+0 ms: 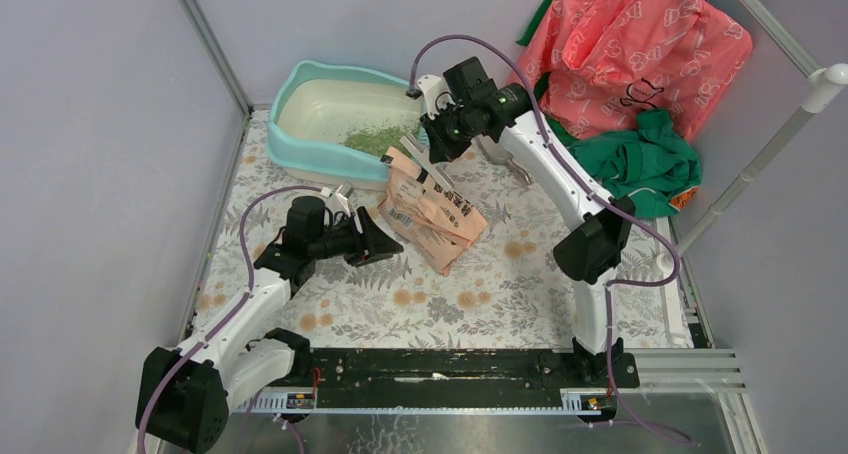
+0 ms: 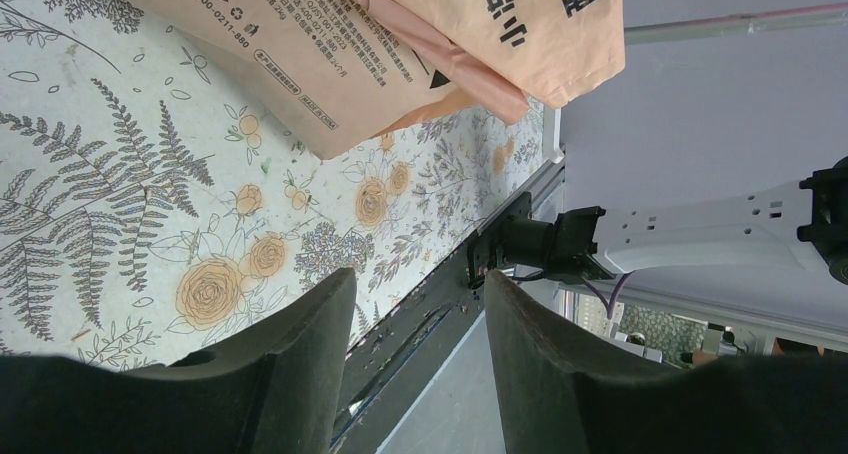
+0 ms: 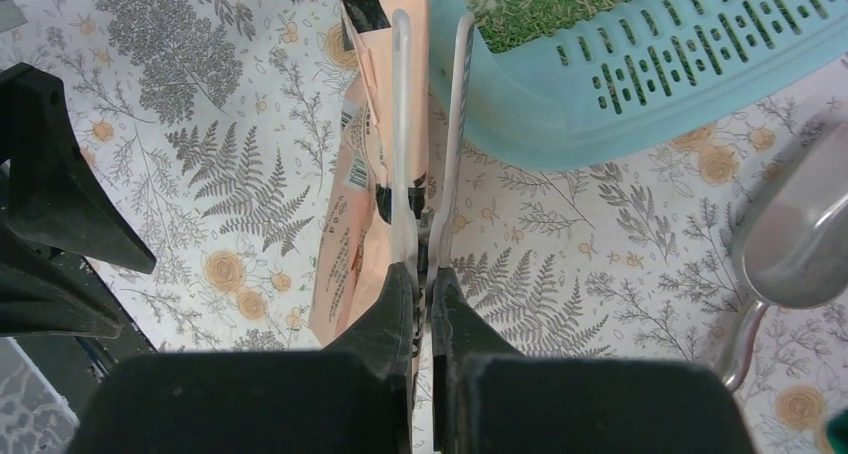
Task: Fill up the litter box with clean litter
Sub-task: Clamp the cat litter bag at the center of the board.
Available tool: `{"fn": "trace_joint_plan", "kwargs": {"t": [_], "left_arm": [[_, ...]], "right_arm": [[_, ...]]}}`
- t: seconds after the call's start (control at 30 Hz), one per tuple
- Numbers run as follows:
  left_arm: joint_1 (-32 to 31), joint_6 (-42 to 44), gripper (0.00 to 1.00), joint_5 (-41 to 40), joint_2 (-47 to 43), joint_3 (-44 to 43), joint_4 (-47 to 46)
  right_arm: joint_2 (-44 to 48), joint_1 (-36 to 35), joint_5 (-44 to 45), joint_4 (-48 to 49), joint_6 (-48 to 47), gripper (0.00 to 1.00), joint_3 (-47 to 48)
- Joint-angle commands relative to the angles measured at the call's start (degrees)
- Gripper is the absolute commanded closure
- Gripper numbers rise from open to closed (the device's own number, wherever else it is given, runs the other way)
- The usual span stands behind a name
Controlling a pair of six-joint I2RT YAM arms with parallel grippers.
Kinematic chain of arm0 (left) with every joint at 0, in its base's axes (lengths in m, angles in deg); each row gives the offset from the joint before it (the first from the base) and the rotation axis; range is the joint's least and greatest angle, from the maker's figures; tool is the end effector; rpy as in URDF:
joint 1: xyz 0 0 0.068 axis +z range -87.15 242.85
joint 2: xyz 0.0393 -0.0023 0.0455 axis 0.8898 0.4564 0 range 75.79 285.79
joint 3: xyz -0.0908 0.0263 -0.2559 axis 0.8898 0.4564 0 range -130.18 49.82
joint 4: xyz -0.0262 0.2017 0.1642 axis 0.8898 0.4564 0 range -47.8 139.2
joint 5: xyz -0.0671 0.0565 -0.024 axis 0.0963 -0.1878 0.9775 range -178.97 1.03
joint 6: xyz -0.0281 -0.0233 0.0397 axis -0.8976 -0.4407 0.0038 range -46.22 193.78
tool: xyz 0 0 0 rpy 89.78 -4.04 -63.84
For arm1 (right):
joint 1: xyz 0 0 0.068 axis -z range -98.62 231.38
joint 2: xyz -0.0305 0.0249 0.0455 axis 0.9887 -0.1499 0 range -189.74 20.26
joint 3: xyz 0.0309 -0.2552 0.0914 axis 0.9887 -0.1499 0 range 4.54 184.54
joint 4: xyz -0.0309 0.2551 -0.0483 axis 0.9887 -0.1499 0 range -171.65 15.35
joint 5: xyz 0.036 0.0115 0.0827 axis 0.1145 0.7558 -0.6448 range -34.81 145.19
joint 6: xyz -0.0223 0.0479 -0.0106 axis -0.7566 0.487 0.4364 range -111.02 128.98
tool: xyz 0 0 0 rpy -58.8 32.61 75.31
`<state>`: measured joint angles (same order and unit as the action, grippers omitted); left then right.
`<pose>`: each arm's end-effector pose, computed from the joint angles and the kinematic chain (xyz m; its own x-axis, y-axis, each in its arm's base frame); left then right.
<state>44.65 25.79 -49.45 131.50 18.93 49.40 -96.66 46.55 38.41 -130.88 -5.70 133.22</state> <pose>0.1876 -0.0856 0.2295 -0.8969 -0.3086 -0.3169 0.1301 0.5007 -0.8558 0.3589 0.2622 0.3819 -0.3749 -0.5563 -0.7416 -0.8383 0.5451 0.0149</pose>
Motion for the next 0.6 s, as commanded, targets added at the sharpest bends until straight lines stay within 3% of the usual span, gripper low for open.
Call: {"fn": "trace_joint_plan", "kwargs": {"t": [0.0, 0.57], "left_arm": [[0.48, 0.88, 0.42, -0.24, -0.46, -0.49, -1.56], [0.44, 0.44, 0.43, 0.02, -0.67, -0.46, -2.18]], "right_arm": [[-0.90, -0.05, -2.18, 1.17, 1.12, 1.00, 2.27], [-5.92, -2.25, 2.80, -4.92, 0.88, 1.00, 6.37]]}}
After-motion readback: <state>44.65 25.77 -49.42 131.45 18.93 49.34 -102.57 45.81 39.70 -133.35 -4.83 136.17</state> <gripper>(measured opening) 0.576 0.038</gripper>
